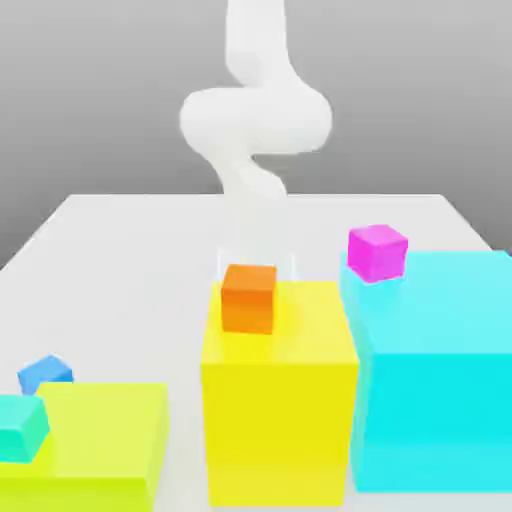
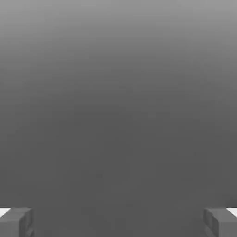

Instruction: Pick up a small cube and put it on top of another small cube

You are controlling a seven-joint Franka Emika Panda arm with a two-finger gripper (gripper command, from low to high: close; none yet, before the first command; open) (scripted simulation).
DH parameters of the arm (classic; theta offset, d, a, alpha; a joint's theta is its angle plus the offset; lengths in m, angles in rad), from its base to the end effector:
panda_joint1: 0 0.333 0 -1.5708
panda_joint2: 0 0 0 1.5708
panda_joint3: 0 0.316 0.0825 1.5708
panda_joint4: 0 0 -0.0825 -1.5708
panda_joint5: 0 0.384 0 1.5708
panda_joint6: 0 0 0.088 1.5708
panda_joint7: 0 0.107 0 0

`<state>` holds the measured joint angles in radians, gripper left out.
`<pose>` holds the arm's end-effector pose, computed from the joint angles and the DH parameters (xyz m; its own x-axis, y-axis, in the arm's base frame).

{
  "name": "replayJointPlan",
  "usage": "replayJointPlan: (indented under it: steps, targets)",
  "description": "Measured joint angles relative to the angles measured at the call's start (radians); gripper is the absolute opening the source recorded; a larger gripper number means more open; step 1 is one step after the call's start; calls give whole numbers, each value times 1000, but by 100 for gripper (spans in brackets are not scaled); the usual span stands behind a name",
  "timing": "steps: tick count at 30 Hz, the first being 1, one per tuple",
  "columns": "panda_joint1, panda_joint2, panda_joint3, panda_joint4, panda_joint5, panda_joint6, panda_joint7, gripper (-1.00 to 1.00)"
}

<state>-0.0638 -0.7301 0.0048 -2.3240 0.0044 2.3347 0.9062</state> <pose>0.3731 -0.0213 0.6775 0.4068 -0.8137 0.4153 -0.6170 -0.5800 -0.5320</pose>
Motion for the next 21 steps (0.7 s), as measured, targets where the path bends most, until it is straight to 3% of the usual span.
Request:
replayJointPlan:
  steps: [10,21]
  targets:
    - [-244,282,12,-97,3,141,439,0]
    - [-443,587,-39,-202,-18,291,932,0]
